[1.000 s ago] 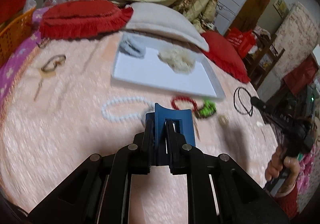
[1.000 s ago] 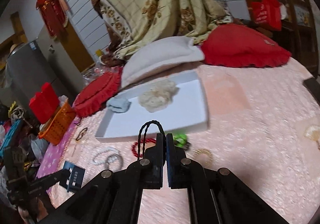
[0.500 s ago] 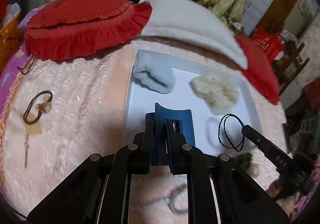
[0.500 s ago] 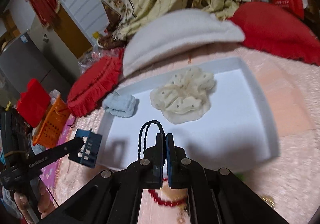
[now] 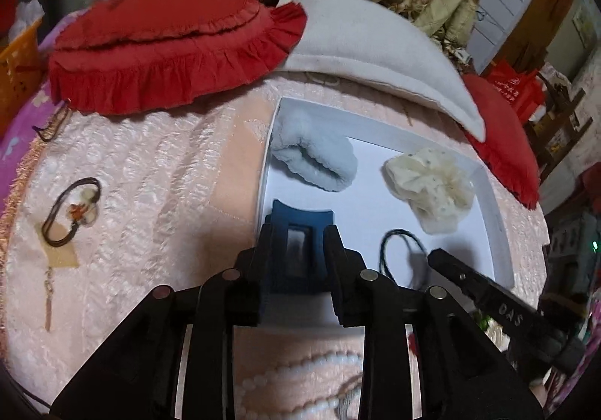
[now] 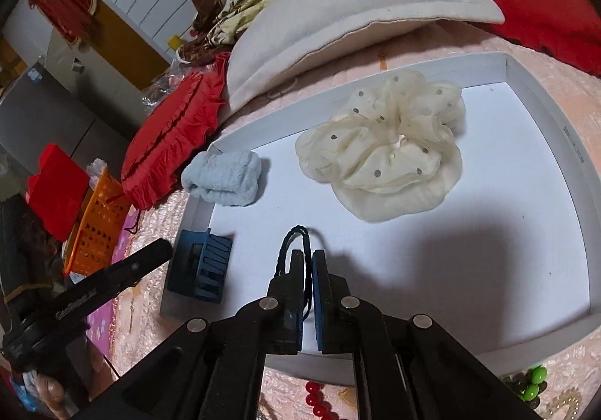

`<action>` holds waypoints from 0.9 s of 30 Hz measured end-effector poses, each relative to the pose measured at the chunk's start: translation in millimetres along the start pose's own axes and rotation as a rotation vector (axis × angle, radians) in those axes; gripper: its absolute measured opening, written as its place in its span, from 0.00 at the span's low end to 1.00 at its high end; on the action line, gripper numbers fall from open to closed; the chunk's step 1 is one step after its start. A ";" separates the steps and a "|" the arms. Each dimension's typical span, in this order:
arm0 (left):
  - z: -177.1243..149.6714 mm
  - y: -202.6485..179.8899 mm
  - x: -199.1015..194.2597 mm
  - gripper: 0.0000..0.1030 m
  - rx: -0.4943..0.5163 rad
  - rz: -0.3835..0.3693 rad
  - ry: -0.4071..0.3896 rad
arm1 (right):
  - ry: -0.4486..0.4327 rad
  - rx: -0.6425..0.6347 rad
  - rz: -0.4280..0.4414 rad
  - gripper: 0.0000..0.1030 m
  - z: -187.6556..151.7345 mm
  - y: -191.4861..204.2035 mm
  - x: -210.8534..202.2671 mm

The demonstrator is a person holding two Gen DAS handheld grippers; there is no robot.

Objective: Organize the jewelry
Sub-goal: 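Place the claw clip and black hair tie into the white box, release both, then withdraw both tools and move toward the pearl necklace and silver bangle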

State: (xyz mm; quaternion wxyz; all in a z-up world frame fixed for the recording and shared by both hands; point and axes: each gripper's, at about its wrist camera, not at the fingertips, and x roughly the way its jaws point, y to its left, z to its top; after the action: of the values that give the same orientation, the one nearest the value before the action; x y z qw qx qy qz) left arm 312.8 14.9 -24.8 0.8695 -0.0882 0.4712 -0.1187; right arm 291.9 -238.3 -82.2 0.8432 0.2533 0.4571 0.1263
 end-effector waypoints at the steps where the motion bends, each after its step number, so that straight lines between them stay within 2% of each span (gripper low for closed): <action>1: -3.3 -1.9 -7.9 0.25 0.011 -0.001 -0.015 | -0.007 -0.001 0.000 0.06 -1.7 -0.1 -6.4; 5: -19.0 -5.2 -39.6 0.27 0.019 0.001 -0.060 | -0.035 -0.020 0.017 0.12 -12.1 2.9 -36.3; 7: -29.1 -3.9 -53.5 0.27 0.025 0.012 -0.072 | -0.066 -0.056 0.009 0.28 -22.5 5.7 -57.0; 9: -37.4 -2.0 -63.4 0.27 0.029 0.033 -0.086 | -0.099 -0.076 0.003 0.38 -33.7 7.2 -75.9; 15: -69.7 12.9 -92.7 0.27 -0.030 0.068 -0.105 | -0.188 -0.093 -0.023 0.38 -77.6 2.6 -128.2; 21: -113.0 18.8 -118.8 0.27 -0.070 0.124 -0.116 | -0.186 -0.140 -0.050 0.38 -116.1 11.2 -142.9; 24: -130.9 28.1 -129.1 0.27 -0.115 0.150 -0.116 | -0.193 -0.188 -0.036 0.38 -118.6 28.7 -148.4; 27: -144.6 44.0 -143.6 0.27 -0.165 0.180 -0.121 | -0.223 -0.251 0.021 0.38 -111.1 63.4 -158.9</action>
State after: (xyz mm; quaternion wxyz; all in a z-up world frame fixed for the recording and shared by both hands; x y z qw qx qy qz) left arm 120.9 92.6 0.0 0.8933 -0.1236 0.4320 0.0042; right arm 112.9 -221.1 14.1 0.9122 0.1633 0.3389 0.1623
